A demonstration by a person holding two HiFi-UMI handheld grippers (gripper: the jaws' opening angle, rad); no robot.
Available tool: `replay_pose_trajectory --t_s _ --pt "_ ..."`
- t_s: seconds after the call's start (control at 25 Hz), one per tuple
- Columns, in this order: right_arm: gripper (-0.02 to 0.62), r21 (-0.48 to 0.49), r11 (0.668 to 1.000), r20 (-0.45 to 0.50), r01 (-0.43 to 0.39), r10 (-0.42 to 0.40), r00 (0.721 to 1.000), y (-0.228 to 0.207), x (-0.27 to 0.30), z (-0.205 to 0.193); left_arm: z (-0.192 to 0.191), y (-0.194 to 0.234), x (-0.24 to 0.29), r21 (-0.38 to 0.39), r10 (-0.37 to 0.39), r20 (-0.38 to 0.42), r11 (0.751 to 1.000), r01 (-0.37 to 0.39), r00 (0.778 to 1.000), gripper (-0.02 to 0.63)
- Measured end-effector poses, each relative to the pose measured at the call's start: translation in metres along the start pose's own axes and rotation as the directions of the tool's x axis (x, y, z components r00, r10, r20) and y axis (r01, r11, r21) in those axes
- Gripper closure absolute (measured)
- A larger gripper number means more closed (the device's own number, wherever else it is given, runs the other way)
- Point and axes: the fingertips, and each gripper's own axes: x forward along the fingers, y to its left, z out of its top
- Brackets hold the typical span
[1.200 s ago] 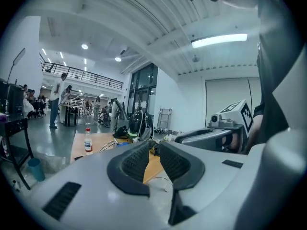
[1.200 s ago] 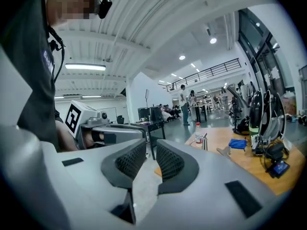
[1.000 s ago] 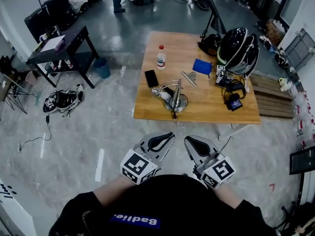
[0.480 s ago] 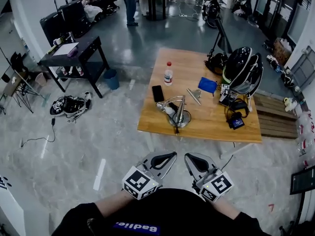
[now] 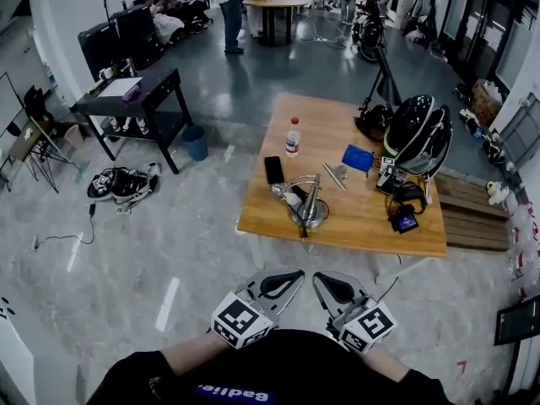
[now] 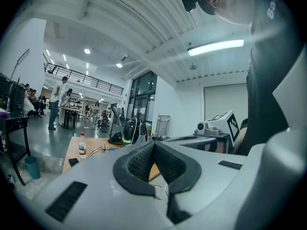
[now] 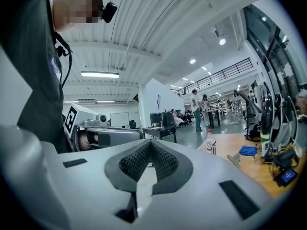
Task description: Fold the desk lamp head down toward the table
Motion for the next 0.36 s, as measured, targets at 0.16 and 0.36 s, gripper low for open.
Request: replay_pose_trajectory --t_s 0.16,0.36 --pt "0.591 -0.002 1.000 -0.004 0.005 -0.005 1.000 0.0007 0.0008 0.0005 0.0005 0.0013 -0.0013 0.005 -0.001 -0.004 1.000 0.001 1.000 0.597" --pt "0.589 -0.002 1.000 -0.003 0.004 -0.004 1.000 -0.0004 0.0009 0.0013 -0.0005 0.0026 -0.0008 0.012 0.003 -0.009 1.000 -0.003 1.000 0.597"
